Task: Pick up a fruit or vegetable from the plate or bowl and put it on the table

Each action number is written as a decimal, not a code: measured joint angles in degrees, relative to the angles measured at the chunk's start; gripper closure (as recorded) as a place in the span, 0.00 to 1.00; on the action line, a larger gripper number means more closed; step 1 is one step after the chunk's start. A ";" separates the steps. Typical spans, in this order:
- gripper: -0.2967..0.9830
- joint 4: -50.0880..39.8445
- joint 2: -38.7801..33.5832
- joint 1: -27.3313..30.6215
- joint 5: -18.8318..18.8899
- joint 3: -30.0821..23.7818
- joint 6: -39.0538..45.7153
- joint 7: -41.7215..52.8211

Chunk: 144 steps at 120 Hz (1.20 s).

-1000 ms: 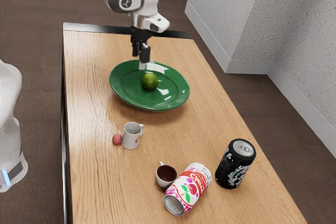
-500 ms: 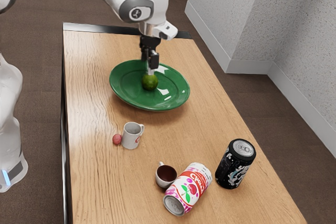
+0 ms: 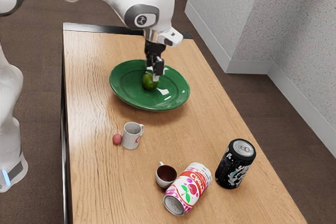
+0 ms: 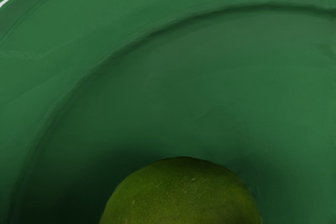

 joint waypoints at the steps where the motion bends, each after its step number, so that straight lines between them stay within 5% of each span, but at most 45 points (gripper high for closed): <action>1: 0.23 -0.06 0.02 -0.04 -0.02 0.01 0.06 0.00; 50: 0.24 -1.76 3.19 0.20 -1.04 0.22 2.66 0.00; 106: 0.45 -1.83 2.86 -0.09 -0.98 0.12 3.55 -0.20; 144: 0.45 12.22 5.67 -5.08 -1.78 -0.70 -1.56 -0.02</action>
